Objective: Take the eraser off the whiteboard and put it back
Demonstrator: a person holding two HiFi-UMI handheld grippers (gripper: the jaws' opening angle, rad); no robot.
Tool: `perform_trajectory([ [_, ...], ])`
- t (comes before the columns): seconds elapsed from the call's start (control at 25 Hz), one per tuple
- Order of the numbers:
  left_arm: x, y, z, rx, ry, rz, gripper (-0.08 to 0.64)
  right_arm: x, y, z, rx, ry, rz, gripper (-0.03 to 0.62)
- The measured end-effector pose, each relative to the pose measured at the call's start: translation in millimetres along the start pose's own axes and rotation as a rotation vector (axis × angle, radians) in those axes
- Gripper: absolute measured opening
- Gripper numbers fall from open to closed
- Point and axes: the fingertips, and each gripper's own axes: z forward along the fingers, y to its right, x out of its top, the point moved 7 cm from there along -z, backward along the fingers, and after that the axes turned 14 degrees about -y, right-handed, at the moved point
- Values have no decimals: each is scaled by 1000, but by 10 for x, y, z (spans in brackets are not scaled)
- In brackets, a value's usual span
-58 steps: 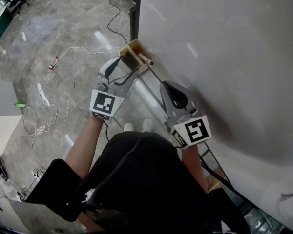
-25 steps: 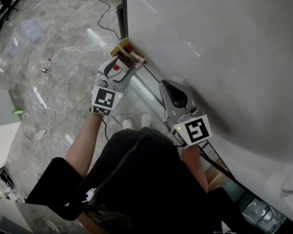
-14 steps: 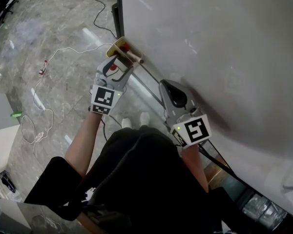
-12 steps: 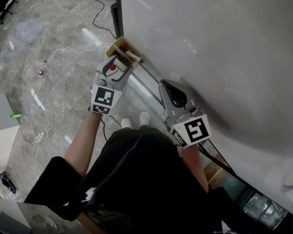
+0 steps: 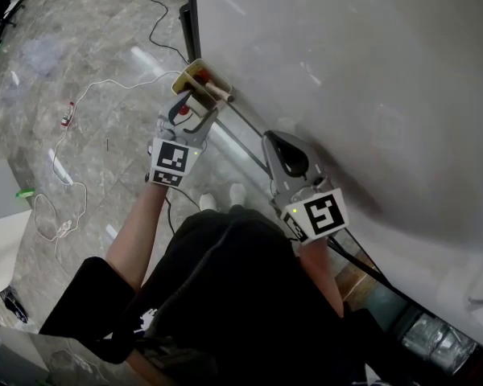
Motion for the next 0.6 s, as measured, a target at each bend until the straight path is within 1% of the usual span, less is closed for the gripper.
perform_trajectory([
  [0.28,-31,1,32,-2,-3,-5,281,-17,-2,-9,-10,0,2,9],
  [0.4,-31,9,28,-6,-2,-6,307,-15,-2,-11,-10,3,3,9],
  [0.6,0,23,7,-6,7,-6,325,-25,0,-17,-6,6,2,9],
])
